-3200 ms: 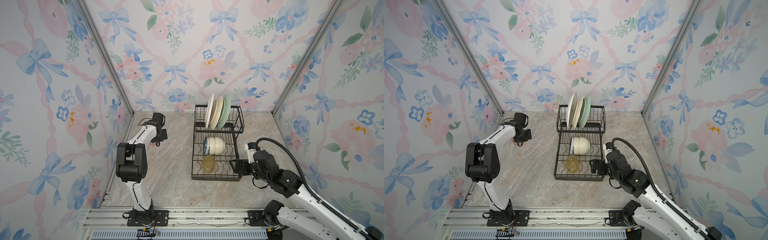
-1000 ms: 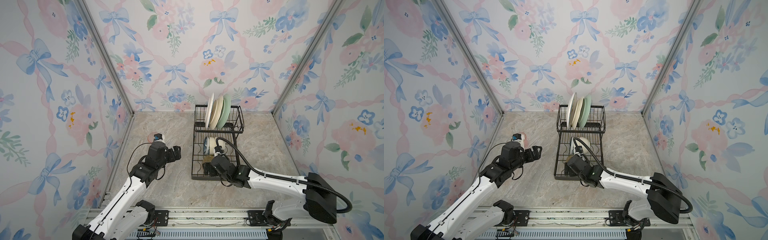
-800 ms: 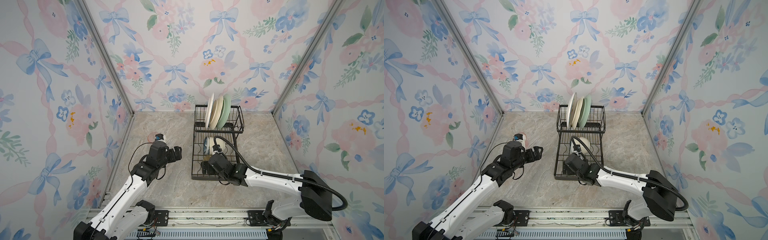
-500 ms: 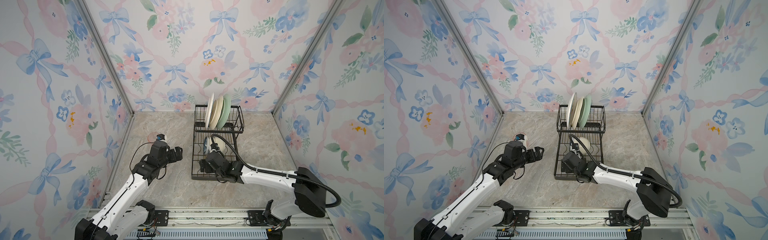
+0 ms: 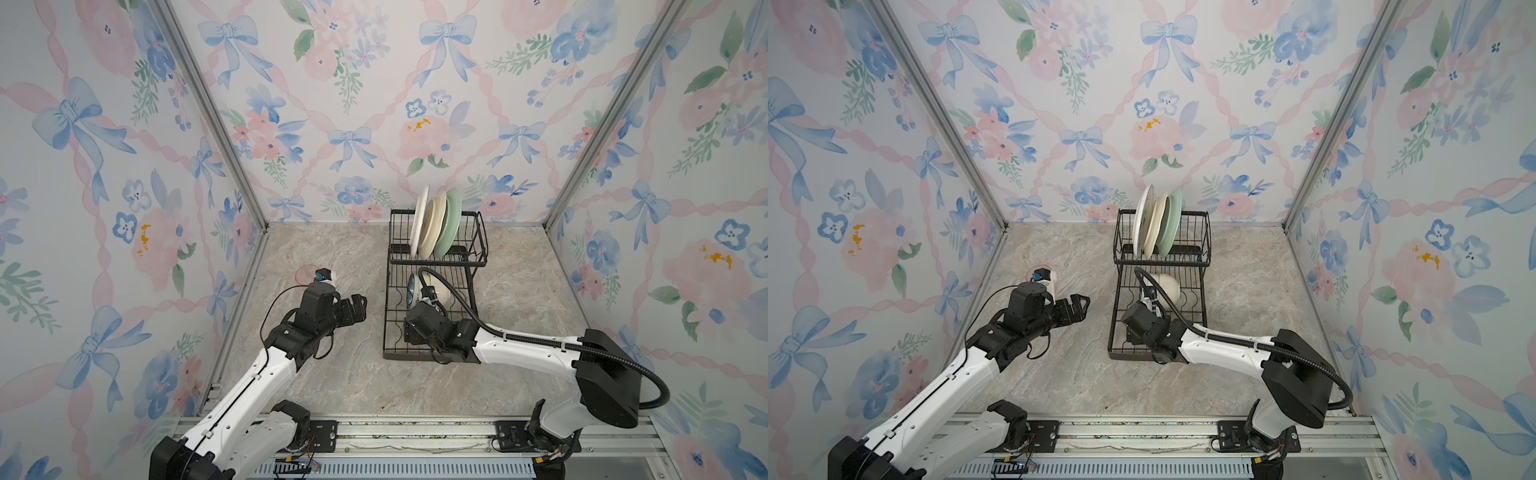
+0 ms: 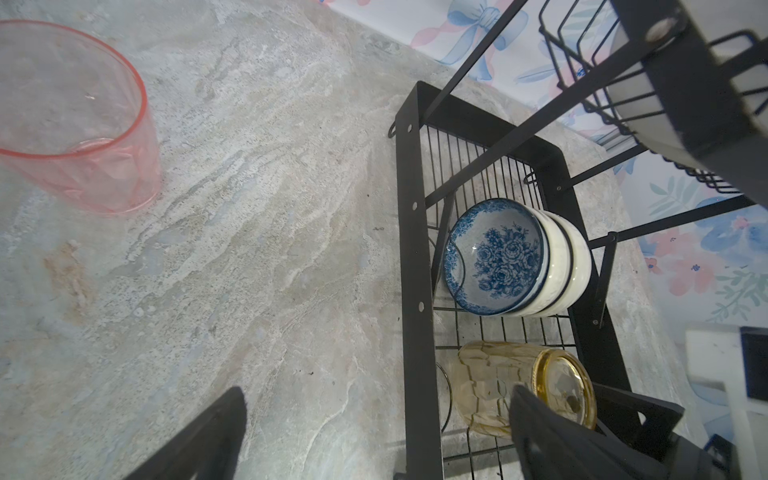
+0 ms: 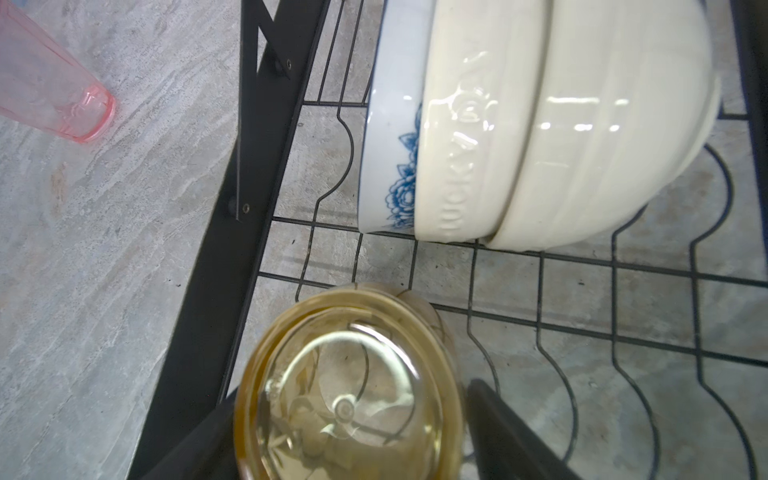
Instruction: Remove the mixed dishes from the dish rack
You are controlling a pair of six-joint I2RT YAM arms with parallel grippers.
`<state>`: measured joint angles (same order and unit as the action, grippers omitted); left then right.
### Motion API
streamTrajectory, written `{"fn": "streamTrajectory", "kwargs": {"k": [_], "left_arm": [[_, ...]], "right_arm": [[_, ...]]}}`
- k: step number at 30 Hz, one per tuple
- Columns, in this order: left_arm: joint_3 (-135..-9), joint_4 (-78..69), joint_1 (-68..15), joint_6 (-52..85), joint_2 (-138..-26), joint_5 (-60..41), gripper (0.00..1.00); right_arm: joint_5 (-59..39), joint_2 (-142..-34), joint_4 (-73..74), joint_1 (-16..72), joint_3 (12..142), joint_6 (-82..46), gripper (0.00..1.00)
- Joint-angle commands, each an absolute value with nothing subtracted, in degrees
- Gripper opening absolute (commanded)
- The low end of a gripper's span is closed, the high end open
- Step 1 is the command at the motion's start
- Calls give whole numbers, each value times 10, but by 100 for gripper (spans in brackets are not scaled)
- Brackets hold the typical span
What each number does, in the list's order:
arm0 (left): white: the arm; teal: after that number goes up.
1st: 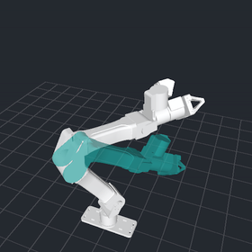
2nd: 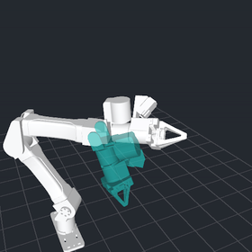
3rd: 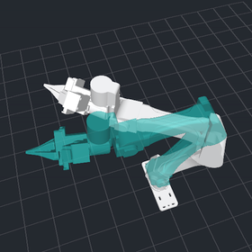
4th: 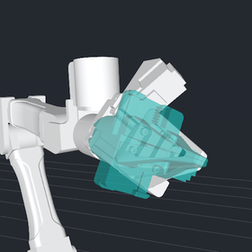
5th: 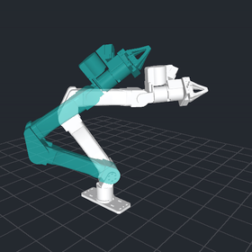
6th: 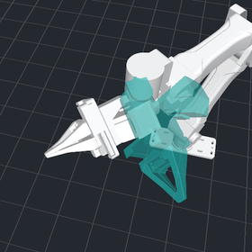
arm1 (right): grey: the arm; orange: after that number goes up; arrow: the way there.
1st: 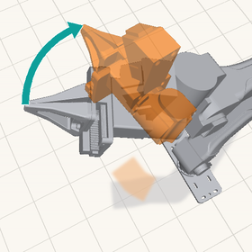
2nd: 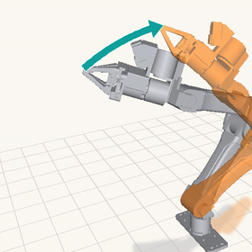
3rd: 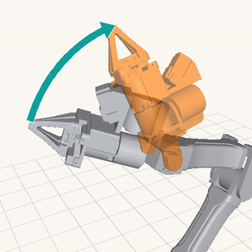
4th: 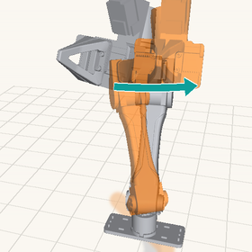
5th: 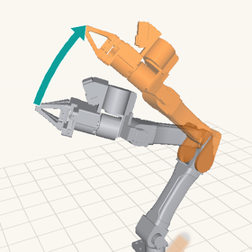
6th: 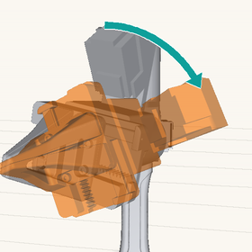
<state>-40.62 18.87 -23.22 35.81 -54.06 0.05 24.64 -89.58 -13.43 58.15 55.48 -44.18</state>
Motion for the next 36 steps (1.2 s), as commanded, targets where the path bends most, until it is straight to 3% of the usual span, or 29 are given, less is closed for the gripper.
{"fn": "streamTrajectory", "kwargs": {"k": [1,8,18,28,36], "left_arm": [[-400,181,-236,353,-537,-8,98],[-401,181,-236,350,-541,-10,98],[-400,181,-237,351,-546,-15,98],[-394,180,-238,349,-543,-18,98],[-361,127,-240,358,-495,-78,98]], "right_arm": [[264,-913,-159,574,568,-451,81],[262,-927,-158,572,573,-454,83],[262,-903,-154,568,564,-455,69],[232,-835,-149,557,546,-479,65],[182,-773,-128,535,522,-504,62]]}}
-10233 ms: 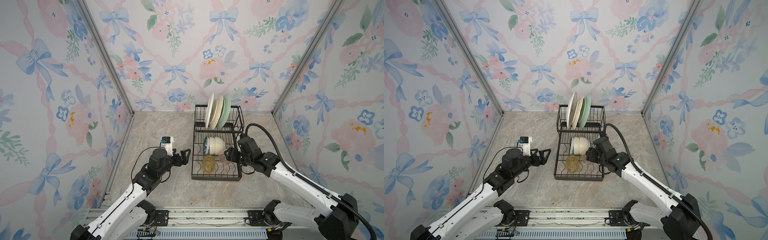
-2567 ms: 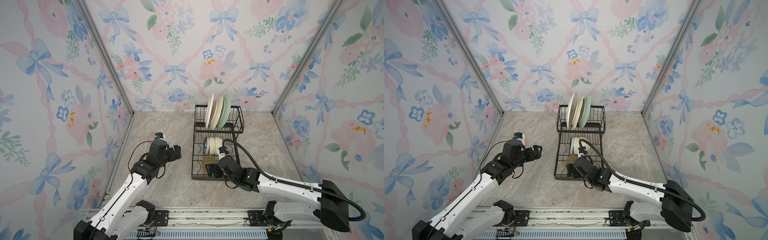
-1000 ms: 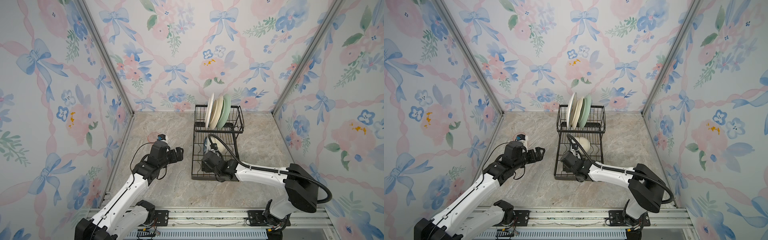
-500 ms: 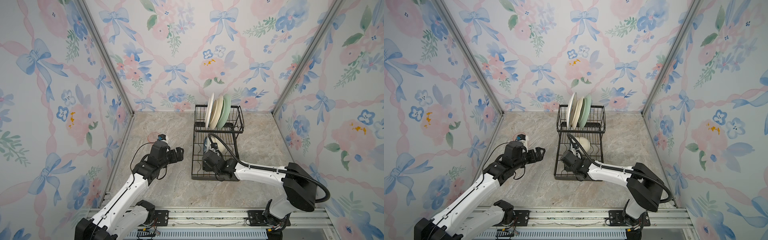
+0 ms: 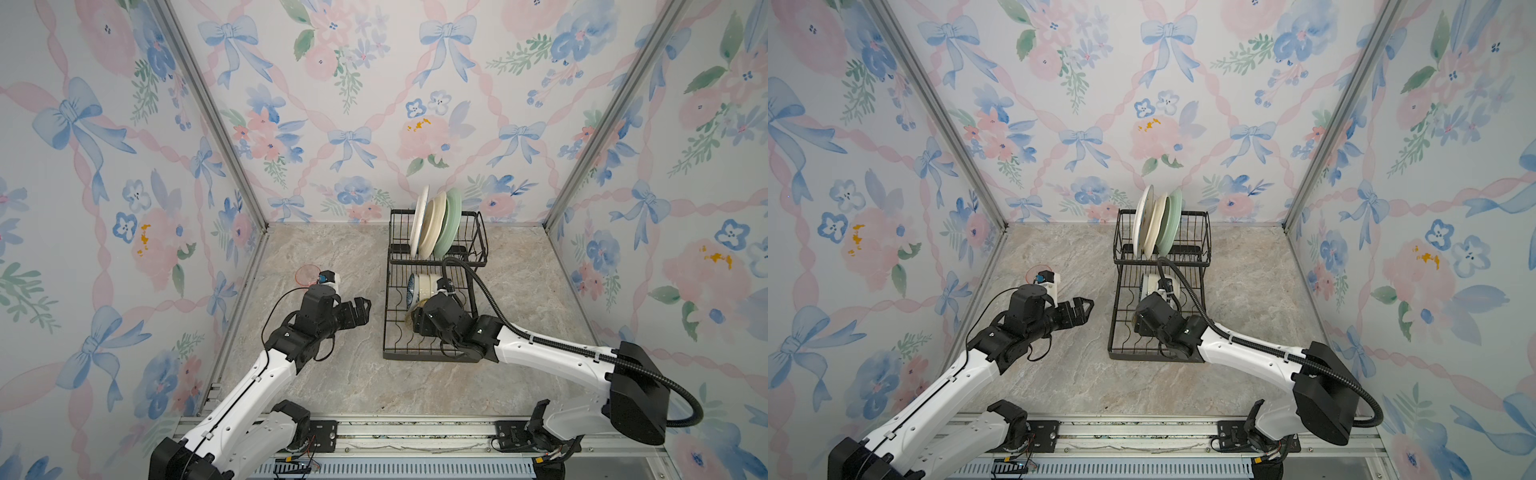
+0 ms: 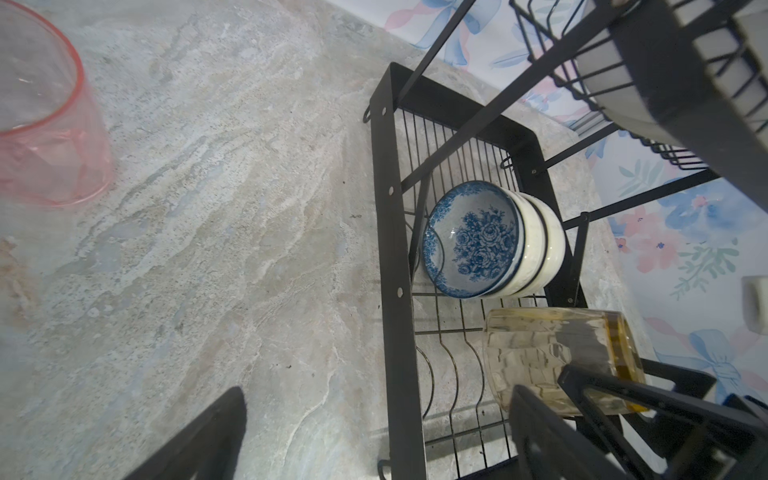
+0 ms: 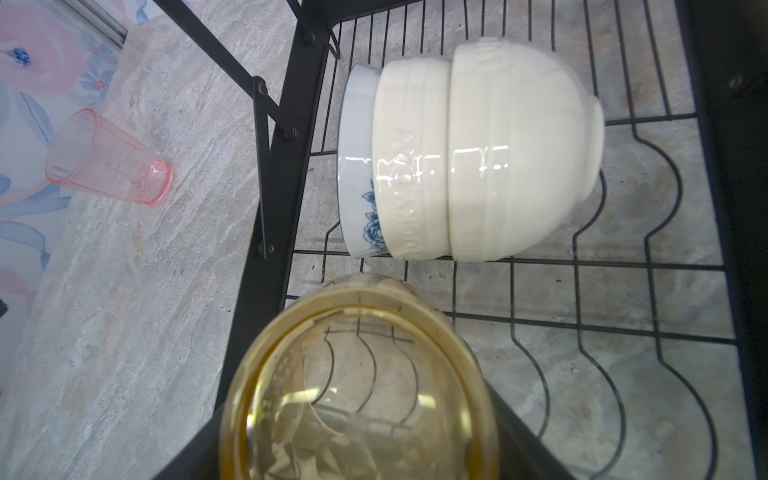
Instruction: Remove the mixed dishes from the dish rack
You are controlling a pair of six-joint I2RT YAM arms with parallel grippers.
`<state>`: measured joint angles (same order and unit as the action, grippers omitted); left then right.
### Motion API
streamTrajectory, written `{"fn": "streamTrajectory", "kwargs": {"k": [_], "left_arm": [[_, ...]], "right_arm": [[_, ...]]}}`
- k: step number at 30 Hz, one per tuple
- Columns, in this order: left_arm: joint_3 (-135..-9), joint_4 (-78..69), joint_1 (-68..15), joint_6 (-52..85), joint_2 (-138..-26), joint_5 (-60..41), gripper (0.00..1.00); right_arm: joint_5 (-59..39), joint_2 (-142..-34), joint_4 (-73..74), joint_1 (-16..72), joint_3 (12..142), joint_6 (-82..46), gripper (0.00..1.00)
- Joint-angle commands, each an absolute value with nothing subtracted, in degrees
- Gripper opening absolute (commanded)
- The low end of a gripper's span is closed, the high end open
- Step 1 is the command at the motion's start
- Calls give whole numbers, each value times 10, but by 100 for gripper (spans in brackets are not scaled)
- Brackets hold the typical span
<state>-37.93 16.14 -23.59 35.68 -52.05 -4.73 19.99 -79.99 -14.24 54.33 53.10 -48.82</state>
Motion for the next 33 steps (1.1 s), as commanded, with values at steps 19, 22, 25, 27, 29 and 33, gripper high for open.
{"fn": "streamTrajectory", "kwargs": {"k": [19,22,25,27,29,33], "left_arm": [[-298,-81,-244,470,-458,-258,87],[-282,-147,-250,500,-468,-276,83],[-286,-177,-260,511,-486,-287,79],[-293,-186,-272,512,-494,-285,79],[-297,-205,-286,509,-502,-281,76],[-304,-228,-306,503,-521,-267,74]], "right_arm": [[69,-659,-88,473,492,-534,62],[55,-643,-85,463,489,-540,61],[35,-629,-78,453,485,-548,61],[19,-624,-70,444,481,-557,62],[1,-620,-56,435,476,-567,61],[-27,-618,-32,423,473,-586,61]]}}
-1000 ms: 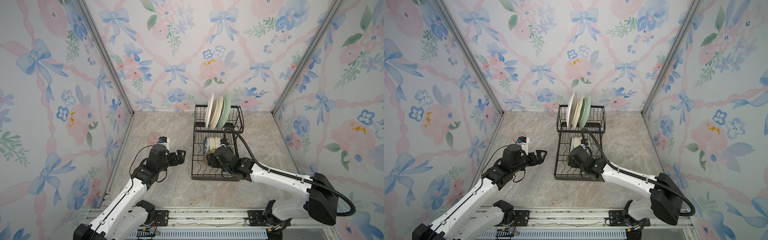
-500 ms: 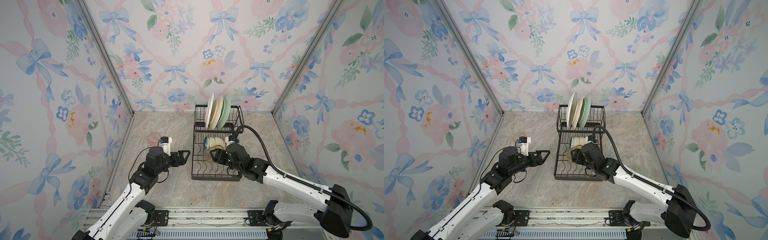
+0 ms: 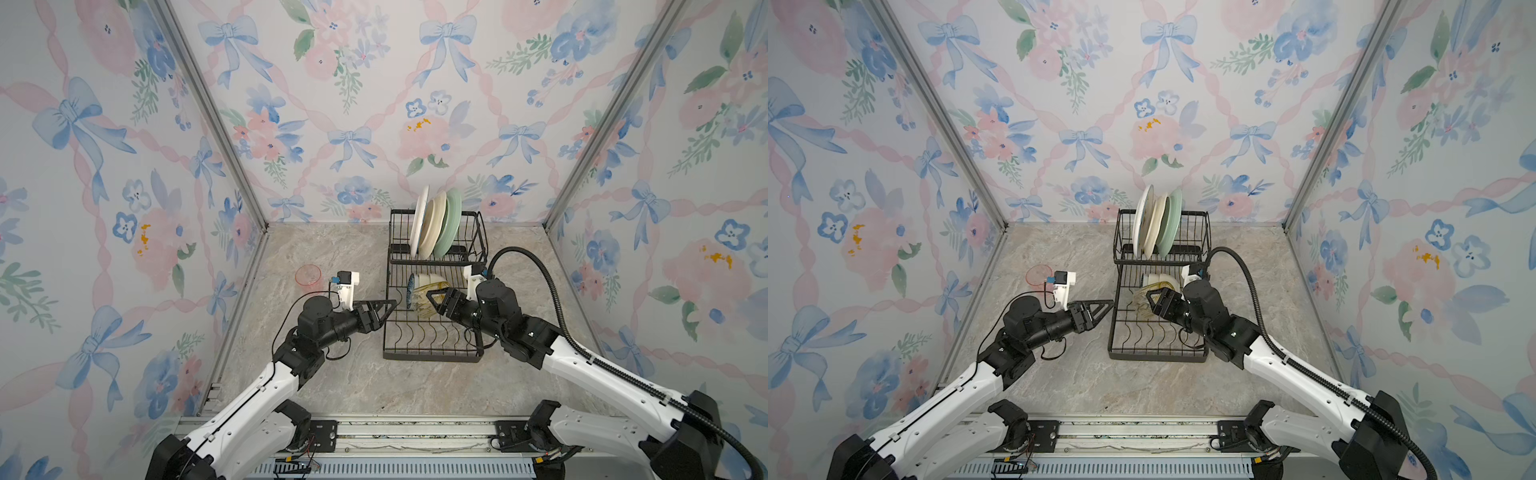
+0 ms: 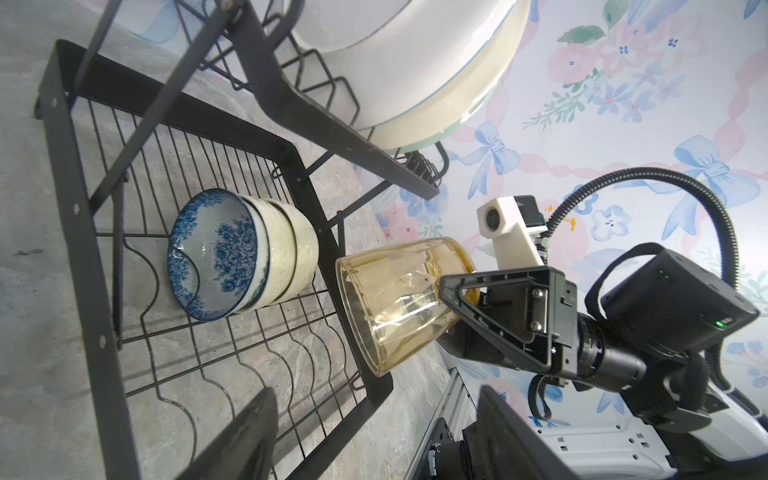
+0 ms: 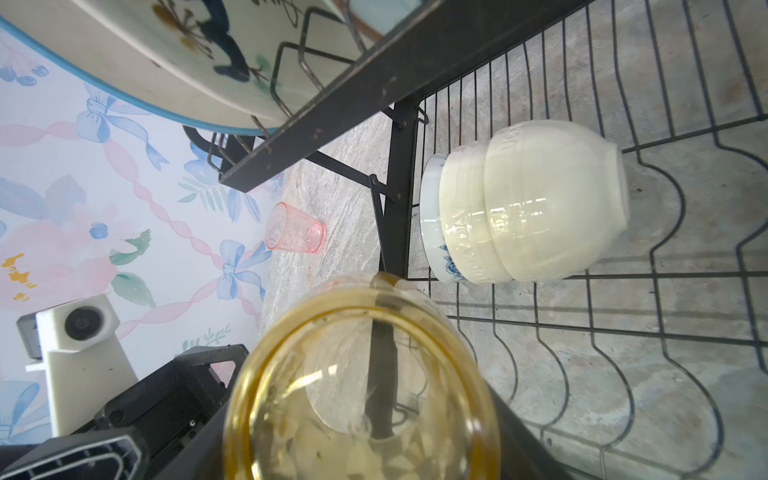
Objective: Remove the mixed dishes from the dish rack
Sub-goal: 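Lift the yellow glass with the right gripper while the left gripper reaches toward it, then close the left gripper on the yellow glass beside the right gripper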
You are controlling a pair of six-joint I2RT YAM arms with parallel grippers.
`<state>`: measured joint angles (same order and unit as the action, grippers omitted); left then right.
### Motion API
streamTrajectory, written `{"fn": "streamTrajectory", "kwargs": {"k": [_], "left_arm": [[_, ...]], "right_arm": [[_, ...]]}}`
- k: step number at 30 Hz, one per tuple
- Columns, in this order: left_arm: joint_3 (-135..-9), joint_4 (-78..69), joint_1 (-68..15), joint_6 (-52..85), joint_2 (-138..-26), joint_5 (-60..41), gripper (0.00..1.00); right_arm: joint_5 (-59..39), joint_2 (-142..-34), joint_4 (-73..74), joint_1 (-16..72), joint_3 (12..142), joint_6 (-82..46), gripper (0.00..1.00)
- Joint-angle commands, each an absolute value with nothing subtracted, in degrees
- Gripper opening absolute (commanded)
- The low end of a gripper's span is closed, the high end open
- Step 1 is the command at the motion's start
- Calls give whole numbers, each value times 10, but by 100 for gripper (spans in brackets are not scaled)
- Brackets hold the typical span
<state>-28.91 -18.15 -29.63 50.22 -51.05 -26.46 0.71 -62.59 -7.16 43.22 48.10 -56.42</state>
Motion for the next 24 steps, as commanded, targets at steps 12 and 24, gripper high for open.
{"fn": "streamTrajectory", "kwargs": {"k": [12,24], "left_arm": [[-321,-347,-343,497,-620,-286,64],[-336,-437,-362,514,-682,-306,58]], "right_arm": [[-77,-626,1,408,476,-611,61],[-121,-617,62,387,445,-646,61]]}}
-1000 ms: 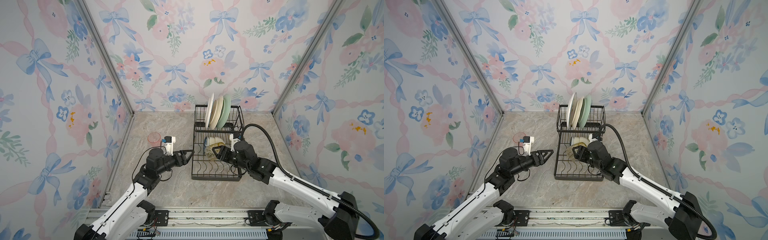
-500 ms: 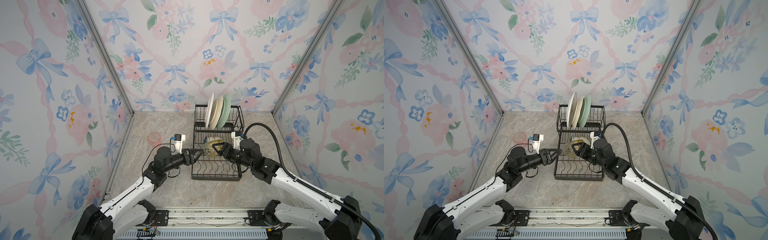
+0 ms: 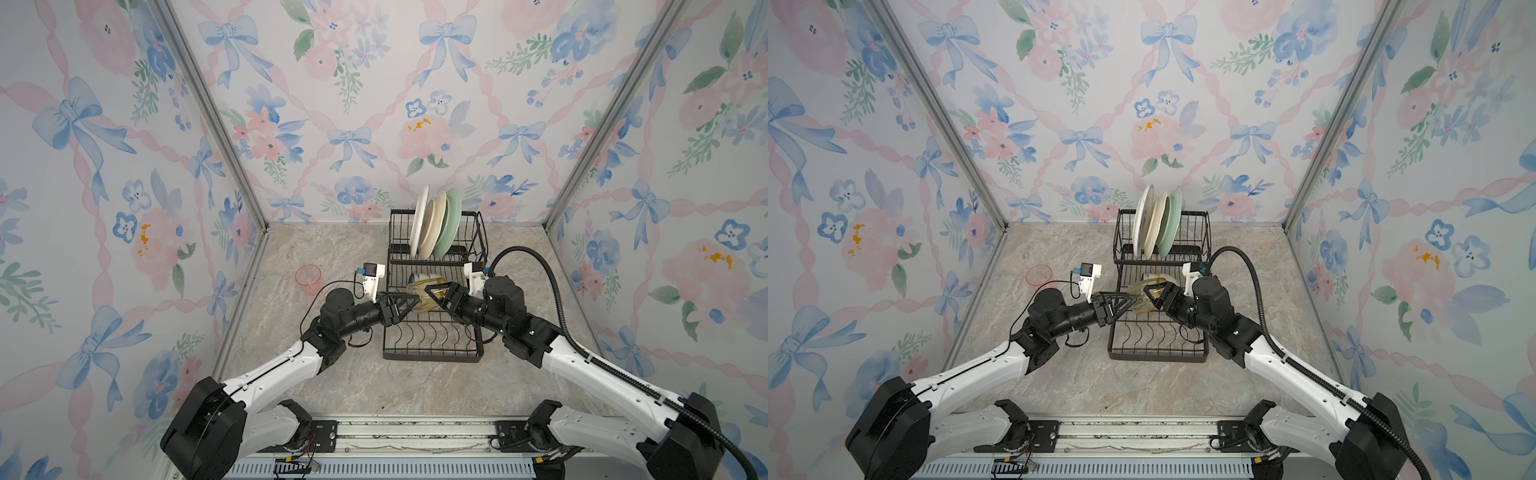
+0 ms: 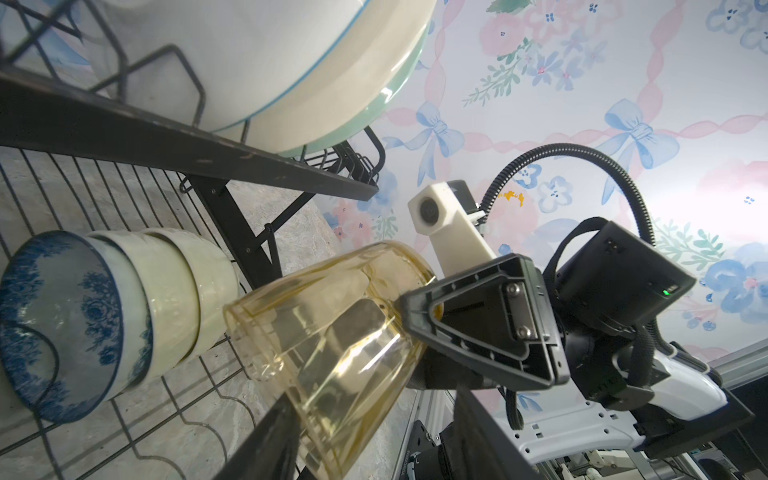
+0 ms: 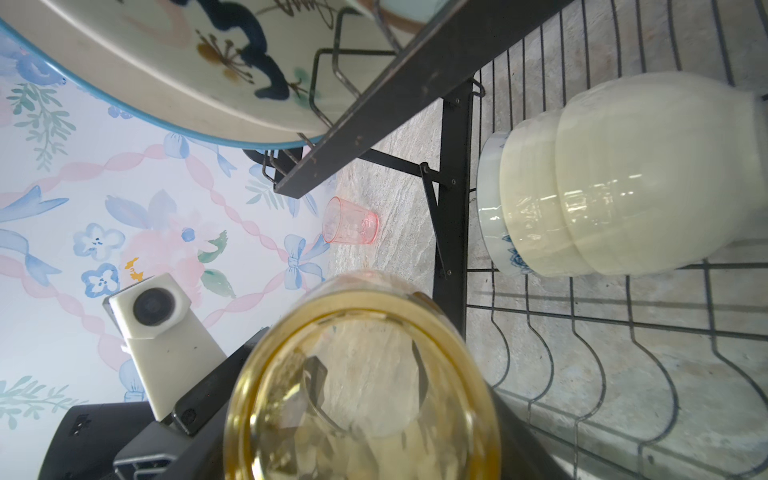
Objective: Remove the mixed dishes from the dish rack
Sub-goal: 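Close the left gripper on the yellow glass beside the right gripper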
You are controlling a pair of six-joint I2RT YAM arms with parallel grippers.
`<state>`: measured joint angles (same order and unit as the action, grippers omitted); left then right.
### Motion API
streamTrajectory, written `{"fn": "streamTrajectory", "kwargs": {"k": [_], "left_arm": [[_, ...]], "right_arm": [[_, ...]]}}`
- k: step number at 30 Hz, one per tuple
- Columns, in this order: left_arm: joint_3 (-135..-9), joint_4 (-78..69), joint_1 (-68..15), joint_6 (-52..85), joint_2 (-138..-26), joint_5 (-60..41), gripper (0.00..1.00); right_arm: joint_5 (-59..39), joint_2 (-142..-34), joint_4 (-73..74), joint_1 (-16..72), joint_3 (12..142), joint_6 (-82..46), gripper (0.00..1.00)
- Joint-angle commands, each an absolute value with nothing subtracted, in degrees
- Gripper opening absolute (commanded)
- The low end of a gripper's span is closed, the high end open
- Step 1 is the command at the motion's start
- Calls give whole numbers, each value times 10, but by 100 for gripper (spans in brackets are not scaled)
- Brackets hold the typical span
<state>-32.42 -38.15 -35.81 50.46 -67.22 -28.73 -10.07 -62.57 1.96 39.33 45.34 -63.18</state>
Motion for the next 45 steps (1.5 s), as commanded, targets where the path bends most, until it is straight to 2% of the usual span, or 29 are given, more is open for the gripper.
{"fn": "streamTrajectory", "kwargs": {"k": [1,16,19,28,35,41,45], "left_arm": [[-336,-446,-363,519,-687,-309,57],[-339,-502,-373,546,-721,-300,42],[-338,-502,-373,548,-721,-290,30],[-337,-502,-377,551,-724,-279,29],[-336,-502,-377,552,-723,-280,12],[-336,-502,-380,549,-727,-285,2],[-331,-500,-382,543,-723,-281,0]], "right_arm": [[-124,-616,70,387,442,-650,61],[-145,-623,107,387,429,-681,61],[-145,-624,111,387,426,-683,61],[-151,-631,121,388,424,-693,62],[-154,-635,137,388,416,-703,62],[-154,-633,136,387,412,-702,63],[-152,-629,130,386,413,-701,67]]}}
